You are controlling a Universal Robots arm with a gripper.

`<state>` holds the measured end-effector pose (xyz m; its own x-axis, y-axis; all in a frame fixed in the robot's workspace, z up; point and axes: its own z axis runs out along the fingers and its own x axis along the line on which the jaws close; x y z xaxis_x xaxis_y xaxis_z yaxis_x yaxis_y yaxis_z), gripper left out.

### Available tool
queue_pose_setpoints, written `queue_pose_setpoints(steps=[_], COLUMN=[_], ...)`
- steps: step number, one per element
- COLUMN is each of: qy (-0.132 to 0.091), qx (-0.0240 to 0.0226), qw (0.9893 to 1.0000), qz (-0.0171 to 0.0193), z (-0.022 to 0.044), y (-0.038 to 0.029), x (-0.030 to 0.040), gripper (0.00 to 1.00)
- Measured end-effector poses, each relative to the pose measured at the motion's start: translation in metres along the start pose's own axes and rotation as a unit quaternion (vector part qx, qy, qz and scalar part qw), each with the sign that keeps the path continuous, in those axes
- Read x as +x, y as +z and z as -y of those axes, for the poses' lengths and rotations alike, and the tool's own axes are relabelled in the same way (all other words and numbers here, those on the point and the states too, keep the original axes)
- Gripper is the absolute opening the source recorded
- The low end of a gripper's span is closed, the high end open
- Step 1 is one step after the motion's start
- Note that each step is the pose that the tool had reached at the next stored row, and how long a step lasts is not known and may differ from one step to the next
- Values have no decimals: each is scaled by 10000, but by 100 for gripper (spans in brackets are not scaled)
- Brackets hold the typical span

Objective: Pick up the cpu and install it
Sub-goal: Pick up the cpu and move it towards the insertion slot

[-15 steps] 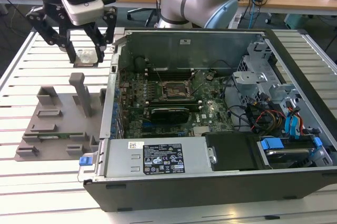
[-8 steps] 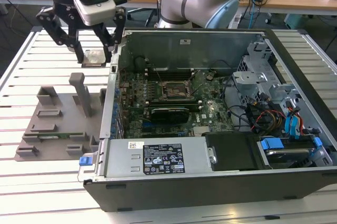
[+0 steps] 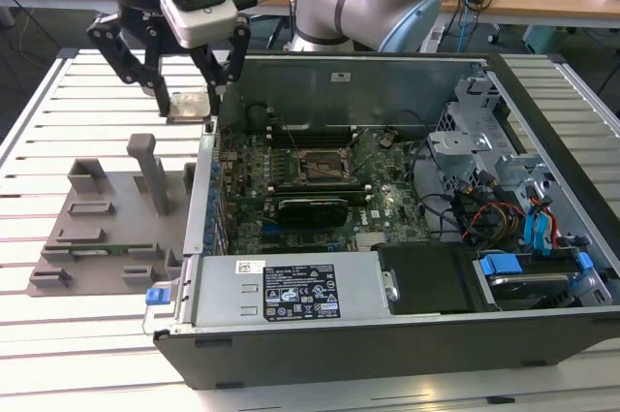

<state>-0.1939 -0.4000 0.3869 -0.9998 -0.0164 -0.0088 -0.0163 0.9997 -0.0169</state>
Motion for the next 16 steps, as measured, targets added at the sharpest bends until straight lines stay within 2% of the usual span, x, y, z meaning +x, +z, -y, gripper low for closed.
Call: queue_pose_setpoints(steps=[8, 16], qy=[0, 0], qx=[0, 0], qw=[10000, 10000], qz=[-4, -14], z=[1, -1], y=[9, 23], x=[-159, -369], gripper=[55, 55])
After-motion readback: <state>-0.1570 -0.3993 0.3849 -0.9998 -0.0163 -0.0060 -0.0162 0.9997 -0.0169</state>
